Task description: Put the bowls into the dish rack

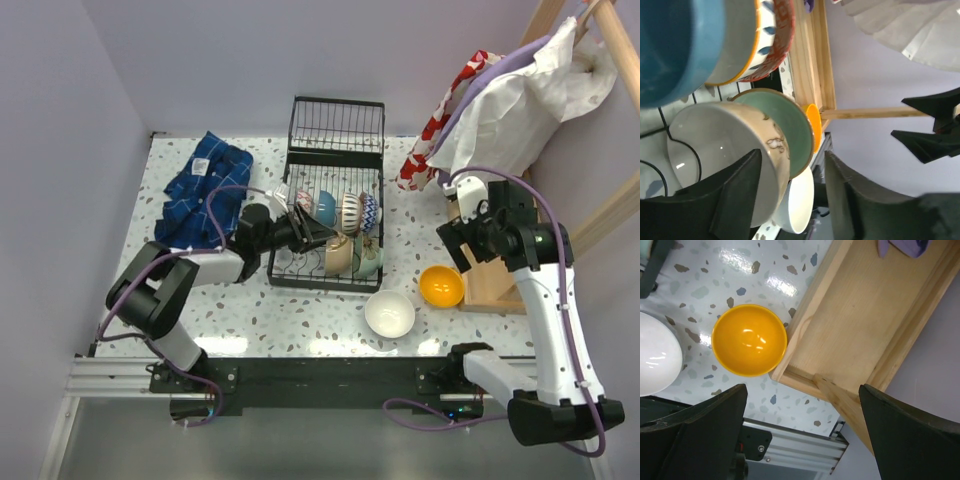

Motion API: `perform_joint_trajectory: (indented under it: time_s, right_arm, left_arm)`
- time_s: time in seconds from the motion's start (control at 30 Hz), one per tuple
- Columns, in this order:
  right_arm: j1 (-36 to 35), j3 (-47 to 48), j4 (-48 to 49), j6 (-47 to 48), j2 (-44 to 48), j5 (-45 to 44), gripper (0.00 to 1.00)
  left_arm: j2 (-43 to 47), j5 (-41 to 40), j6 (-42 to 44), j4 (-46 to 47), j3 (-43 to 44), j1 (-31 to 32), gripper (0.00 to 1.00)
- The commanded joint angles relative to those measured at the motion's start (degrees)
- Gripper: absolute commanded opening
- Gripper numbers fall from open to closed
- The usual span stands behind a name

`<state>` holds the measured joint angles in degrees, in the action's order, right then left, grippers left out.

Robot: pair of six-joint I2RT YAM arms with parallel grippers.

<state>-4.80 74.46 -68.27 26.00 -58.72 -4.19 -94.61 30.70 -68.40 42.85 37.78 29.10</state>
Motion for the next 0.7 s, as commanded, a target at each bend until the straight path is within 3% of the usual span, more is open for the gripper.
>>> perform_joint_trajectory:
  time_s: [0.0, 0.1, 0.27, 0.33, 0.37, 0.4, 0.47, 0.53, 0.57, 0.6, 0.67]
  right_arm:
    - [0.1, 2.6, 2.4, -2.5, 2.7, 4.1, 0.99]
    - [0.1, 2.4, 2.4, -4.0, 5.0, 5.3, 0.99]
    - [0.1, 1.1, 2.2, -5.9, 10.1, 7.2, 0.99]
    - [0.1, 0.8, 1.9, -6.6, 11.4, 8.0, 0.99]
    - [0.1, 0.3, 1.9, -6.7, 12.8, 8.7, 0.99]
    - [0.1, -0.1, 2.0, -6.8, 13.5, 8.8, 0.99]
    - [0.1, -1.3, 2.6, -7.1, 14.9, 9.4, 0.99]
    - [0.1, -1.9, 2.8, -7.5, 16.5, 9.5, 0.99]
    - [0.1, -2.5, 3.0, -7.7, 17.0, 9.5, 0.99]
    - [0.1, -2.6, 2.9, -8.2, 17.8, 9.5, 0.99]
    - [0.1, -2.9, 2.7, -9.8, 18.6, 9.5, 0.99]
  left_arm:
    - [6.0, 5.4, 17.0, -14.8, 9.0, -1.9, 0.61]
    - [7.4, 5.3, 29.3, -30.0, 16.5, -3.3, 0.63]
    - [8.5, -4.8, 54.0, -55.8, 29.4, -3.9, 0.67]
    - [9.2, -6.0, 60.2, -59.6, 31.3, -3.8, 0.70]
    - [10.2, -5.8, 63.7, -61.3, 32.3, -3.7, 0.81]
    - [10.5, -5.0, 65.9, -62.5, 33.1, -3.5, 0.84]
    - [11.0, -0.7, 73.9, -65.7, 35.8, -2.2, 0.81]
    - [11.5, 1.3, 79.2, -68.3, 37.8, 2.4, 0.80]
    - [11.8, 1.6, 86.2, -71.2, 39.5, 4.9, 0.78]
    - [12.1, 1.8, 89.9, -72.8, 40.1, 10.6, 0.77]
    - [13.0, -2.2, 99.1, -75.4, 39.7, 17.1, 0.76]
